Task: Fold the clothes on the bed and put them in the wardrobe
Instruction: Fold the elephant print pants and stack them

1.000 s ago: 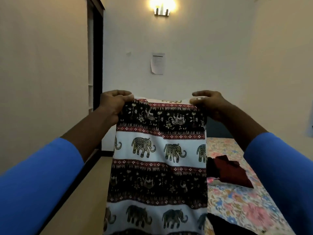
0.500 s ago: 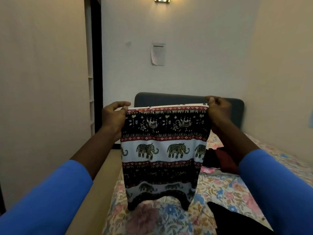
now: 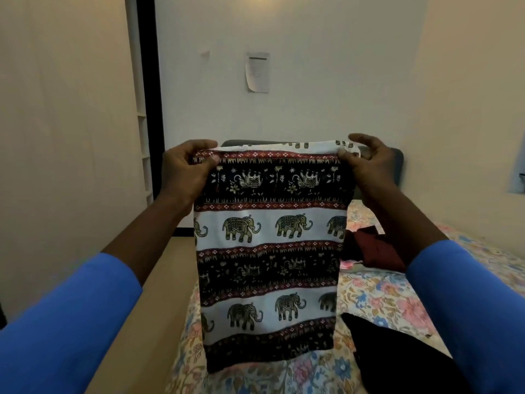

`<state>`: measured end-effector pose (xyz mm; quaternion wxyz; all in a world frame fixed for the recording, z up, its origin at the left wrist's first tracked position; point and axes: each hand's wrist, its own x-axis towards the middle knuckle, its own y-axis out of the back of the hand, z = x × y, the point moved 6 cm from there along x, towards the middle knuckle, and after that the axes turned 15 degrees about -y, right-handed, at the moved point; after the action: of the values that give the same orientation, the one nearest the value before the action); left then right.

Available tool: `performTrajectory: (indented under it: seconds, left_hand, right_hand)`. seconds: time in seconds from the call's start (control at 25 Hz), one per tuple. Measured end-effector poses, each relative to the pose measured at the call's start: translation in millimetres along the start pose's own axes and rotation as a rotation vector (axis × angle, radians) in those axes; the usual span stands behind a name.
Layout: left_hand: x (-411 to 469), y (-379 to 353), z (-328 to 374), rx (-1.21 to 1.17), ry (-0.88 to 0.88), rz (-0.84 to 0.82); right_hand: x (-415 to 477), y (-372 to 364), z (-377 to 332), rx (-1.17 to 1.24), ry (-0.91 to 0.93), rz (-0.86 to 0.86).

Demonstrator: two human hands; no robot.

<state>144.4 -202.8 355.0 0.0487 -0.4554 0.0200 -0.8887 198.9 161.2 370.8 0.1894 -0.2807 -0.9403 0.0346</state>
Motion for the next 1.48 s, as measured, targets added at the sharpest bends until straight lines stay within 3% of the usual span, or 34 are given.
performTrajectory:
  seconds: [0.08,0.2,0.32,0.44,0.52,0.64,0.72,0.8,0.84,0.92,1.0,1.04,1.12,1.2,1.32,1.48]
  left_hand:
    - [3,3,-2,0.104,-0.010,0.040]
    - [2,-5,-5,0.076,0.083,0.062]
    - [-10,-20,-19,0.002,0.422,-0.003]
    - [-13,-21,-25,0.016,0.469,-0.040]
    - [-11,-19,-24,-0.037,0.427,-0.042]
    - [-11,-17,-20,-0.056,0.293,-0.086]
    - [-11,-16,-17,-0.079,0.196,-0.194]
    - [-8,-15,-8,0.134,-0.012,-0.415]
    - [-5,-16,-4,0.342,-0.138,-0.546]
    - [-4,-18,0,0.698,-0.306,-0.695]
    - [-2,-15,3,0.870,-0.367,-0.732]
    - [0,-12,7,0.911,-0.363,-0.732]
    - [8,-1,18,0.934,-0.315,-0.730]
    - [21,11,31,0.924,-0.256,-0.729]
    - [41,17,29,0.737,-0.121,-0.739]
    - [49,-16,-52,0.508,0.128,-0.803]
  right_hand:
    - [1,5,-2,-0.169,0.080,0.123]
    - [9,7,-1,-0.334,0.122,0.220]
    - [27,5,21,-0.639,-0.168,0.135]
    - [24,5,29,-0.840,-0.320,0.080]
    - [20,7,25,-0.799,-0.362,0.079]
    - [4,1,23,-0.388,-0.480,0.007]
    - [-9,-5,23,-0.085,-0.517,-0.094]
    - [-17,-10,16,-0.031,-0.454,-0.233]
    - [-22,-13,10,-0.144,-0.397,-0.321]
    - [-33,-21,4,-0.640,-0.240,-0.437]
    - [-43,-28,3,-1.104,-0.043,-0.406]
    - [-46,-30,-1,-1.188,0.035,-0.355]
    - [-48,-26,-14,-1.161,0.161,-0.256]
    - [-43,-11,-29,-0.970,0.202,-0.208]
    - [-25,4,-36,-0.540,0.069,-0.340]
    - [30,2,28,-0.500,-0.160,-0.369]
